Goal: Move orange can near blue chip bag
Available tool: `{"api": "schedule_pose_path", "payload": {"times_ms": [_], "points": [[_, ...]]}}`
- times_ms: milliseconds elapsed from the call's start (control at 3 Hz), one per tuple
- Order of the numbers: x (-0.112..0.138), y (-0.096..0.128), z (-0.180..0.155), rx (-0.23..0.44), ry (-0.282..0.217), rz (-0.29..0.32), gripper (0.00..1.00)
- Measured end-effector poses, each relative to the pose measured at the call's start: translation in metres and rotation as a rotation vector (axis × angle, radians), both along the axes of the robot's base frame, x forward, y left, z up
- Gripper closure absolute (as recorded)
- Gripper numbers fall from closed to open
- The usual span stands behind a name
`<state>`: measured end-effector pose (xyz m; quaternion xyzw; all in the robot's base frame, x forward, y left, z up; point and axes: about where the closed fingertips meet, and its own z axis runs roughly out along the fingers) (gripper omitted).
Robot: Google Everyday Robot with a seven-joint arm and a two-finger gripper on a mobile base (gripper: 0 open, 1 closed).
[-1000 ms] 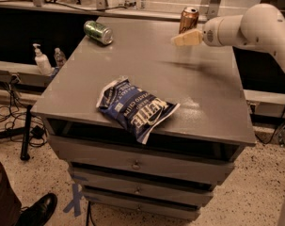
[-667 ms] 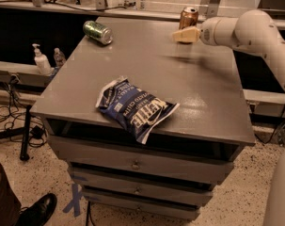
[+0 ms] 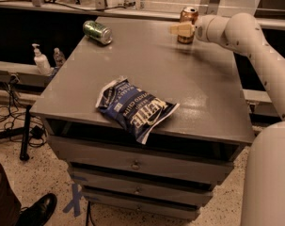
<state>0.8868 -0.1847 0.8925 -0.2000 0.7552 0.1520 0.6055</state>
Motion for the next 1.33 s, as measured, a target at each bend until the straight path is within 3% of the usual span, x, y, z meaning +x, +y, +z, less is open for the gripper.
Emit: {"api": "schedule_pose_path", "payload": {"times_ms": [333,1000,1333], "points": [[0.007,-0.002,-0.002,0.013,-0.011,-0.014,0.42],[-0.005,-0.014,-0.005,0.016,-0.004,-0.040,0.88],[-0.024,-0.015,0.005,0.023,-0.005,-0.025,1.00]]}}
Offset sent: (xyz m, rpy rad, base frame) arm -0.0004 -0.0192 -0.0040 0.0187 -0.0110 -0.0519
